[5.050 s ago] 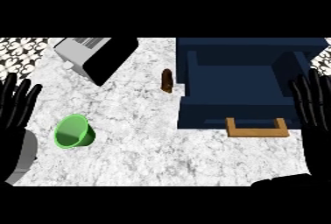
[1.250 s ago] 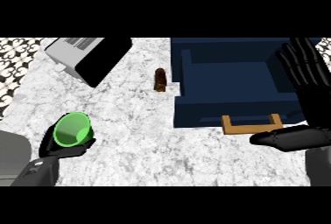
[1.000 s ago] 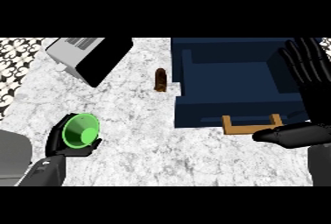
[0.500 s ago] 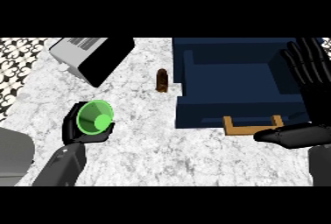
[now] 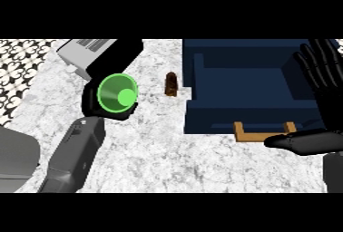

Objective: Pick up the cup, place it into the drawer and close the drawer

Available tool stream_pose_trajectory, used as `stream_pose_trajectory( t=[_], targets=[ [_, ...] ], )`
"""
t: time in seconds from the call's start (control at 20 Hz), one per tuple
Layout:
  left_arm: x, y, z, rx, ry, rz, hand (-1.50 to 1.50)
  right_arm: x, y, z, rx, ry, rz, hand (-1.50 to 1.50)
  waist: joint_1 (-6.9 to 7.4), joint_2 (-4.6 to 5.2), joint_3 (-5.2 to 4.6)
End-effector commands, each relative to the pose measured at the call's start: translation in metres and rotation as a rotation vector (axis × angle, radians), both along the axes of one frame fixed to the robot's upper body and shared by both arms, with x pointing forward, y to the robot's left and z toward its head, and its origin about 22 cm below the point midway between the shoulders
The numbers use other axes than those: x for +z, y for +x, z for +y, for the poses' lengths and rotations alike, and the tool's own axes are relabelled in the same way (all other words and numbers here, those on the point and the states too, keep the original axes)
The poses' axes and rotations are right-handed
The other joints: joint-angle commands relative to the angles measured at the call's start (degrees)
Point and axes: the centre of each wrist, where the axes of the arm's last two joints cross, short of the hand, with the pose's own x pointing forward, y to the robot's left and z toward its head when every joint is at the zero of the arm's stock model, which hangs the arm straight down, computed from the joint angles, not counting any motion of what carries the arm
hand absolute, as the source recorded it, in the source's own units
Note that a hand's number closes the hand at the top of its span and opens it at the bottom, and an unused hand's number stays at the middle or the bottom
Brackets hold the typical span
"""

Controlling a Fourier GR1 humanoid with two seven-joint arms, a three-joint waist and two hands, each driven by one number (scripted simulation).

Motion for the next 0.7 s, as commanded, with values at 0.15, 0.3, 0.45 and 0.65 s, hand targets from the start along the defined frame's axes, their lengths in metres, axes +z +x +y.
stream_pose_trajectory(
  t=[0.15, 0.3, 0.45, 0.65],
  targets=[
    [0.092, 0.039, -0.078, -0.171, 0.037, -0.053, 1.50, -0.004, -0.002, -0.001, -0.017, -0.006, -0.004, -1.50, 0.36, -0.32, 0.05],
    [0.131, 0.044, -0.092, -0.163, 0.052, -0.066, 1.50, -0.001, 0.008, -0.007, -0.026, 0.015, 0.004, -1.50, 0.68, -0.23, 0.03],
    [0.175, 0.052, -0.121, -0.180, 0.088, -0.038, 1.50, -0.008, 0.016, -0.008, -0.038, 0.010, -0.008, -1.50, 0.16, 0.02, 0.03],
    [0.206, 0.061, -0.151, -0.138, 0.121, -0.021, 1.50, -0.009, -0.004, -0.002, -0.025, 0.013, -0.022, -1.50, -1.38, 0.29, 0.00]
  ],
)
